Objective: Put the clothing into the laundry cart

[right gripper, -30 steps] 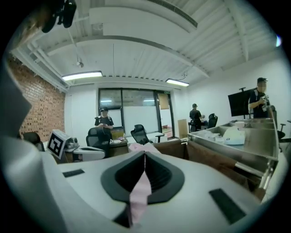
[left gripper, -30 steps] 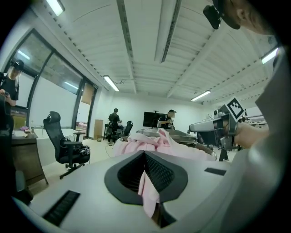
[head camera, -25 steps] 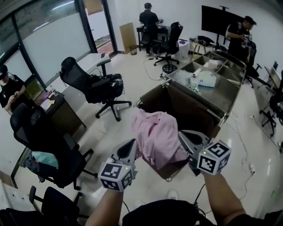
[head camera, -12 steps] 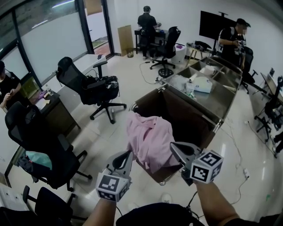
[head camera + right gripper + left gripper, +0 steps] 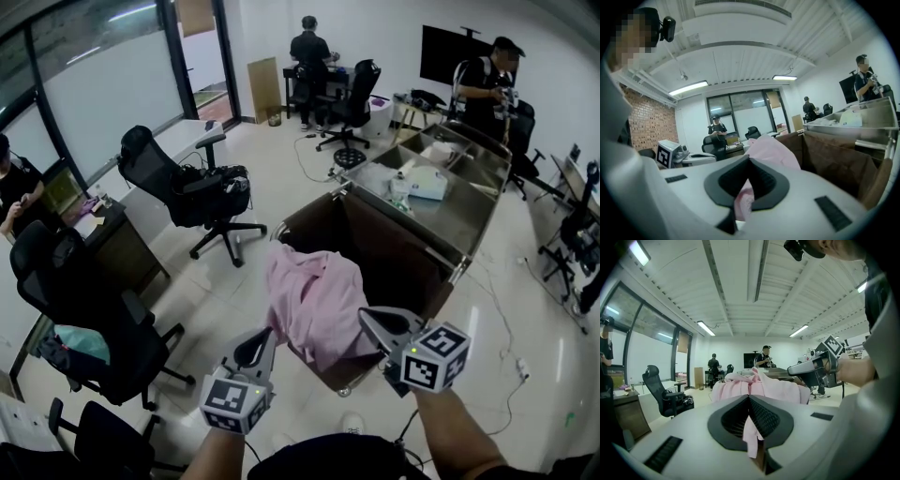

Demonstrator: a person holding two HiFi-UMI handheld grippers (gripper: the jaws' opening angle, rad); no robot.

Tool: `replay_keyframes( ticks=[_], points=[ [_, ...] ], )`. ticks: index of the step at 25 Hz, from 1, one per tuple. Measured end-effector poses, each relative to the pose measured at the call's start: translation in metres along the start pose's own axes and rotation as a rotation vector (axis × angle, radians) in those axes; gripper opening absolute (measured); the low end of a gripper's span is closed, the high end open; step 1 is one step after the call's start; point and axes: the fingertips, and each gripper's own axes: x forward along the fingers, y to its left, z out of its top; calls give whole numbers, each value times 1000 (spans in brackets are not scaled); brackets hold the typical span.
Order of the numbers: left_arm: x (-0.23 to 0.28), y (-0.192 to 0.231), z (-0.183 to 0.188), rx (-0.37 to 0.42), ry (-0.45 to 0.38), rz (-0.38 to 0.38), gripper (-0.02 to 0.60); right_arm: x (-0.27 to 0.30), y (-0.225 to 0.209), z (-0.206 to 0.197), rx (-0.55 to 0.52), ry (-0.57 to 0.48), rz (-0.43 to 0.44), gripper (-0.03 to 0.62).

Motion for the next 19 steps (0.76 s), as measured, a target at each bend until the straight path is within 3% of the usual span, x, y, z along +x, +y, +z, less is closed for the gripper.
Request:
replay_keyframes(
  ticks=[19],
  points=[
    [-4,13,0,1,12,16,0,-3,4,-5,22,21,4,15]
  ],
)
